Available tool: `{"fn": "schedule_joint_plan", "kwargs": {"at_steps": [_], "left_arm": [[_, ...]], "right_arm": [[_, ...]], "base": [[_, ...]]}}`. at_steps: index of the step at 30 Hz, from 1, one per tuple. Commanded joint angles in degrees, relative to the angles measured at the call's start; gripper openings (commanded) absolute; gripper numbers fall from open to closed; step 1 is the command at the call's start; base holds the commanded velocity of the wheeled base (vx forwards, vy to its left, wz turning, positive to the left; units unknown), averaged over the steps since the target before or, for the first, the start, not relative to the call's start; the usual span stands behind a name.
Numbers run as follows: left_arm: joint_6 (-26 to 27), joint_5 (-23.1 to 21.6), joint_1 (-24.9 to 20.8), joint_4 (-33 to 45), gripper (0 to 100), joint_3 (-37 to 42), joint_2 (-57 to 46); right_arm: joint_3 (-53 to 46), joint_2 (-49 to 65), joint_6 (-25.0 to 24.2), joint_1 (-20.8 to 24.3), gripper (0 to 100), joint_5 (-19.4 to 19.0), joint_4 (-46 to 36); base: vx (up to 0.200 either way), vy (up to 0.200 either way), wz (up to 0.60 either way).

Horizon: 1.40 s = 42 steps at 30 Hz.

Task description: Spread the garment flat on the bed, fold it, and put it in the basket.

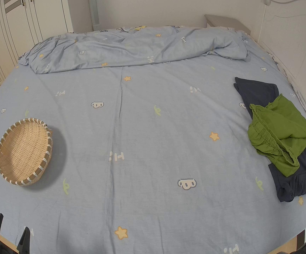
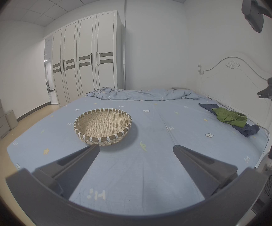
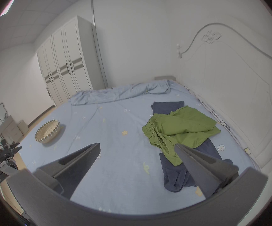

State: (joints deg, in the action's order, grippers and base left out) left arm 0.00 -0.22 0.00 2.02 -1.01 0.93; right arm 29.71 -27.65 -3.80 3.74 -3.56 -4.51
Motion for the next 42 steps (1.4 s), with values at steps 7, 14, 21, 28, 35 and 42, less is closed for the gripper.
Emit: {"fn": "schedule_joint_plan", "kwargs": {"at_steps": [7, 14, 21, 28, 35, 42], "left_arm": [[0.0, 0.0, 0.0, 0.0, 100, 0.1, -0.8], [0.0, 0.0, 0.0, 0.0, 100, 0.1, -0.8], [0.0, 0.0, 0.0, 0.0, 100, 0.1, -0.8], [0.0, 0.0, 0.0, 0.0, 100, 0.1, -0.8], [0.0, 0.0, 0.0, 0.0, 100, 0.1, -0.8], [0.0, 0.0, 0.0, 0.0, 100, 0.1, -0.8]], "right_arm": [[25.8, -52.7, 8.0, -3.2, 100, -0.5, 3.0], [35.5, -62.7, 8.0, -3.0, 100, 0.5, 4.5], [38.6, -67.5, 7.9, -2.4, 100, 2.9, 4.8], [38.4, -68.9, 7.7, -2.0, 100, 2.9, 6.8], [38.1, -68.9, 7.6, -1.9, 100, 2.7, 7.0], [37.4, -69.0, 7.0, -1.8, 0, 2.5, 7.0]], "base": [[0.0, 0.0, 0.0], [0.0, 0.0, 0.0], [0.0, 0.0, 0.0], [0.0, 0.0, 0.0], [0.0, 0.0, 0.0], [0.0, 0.0, 0.0]]}}
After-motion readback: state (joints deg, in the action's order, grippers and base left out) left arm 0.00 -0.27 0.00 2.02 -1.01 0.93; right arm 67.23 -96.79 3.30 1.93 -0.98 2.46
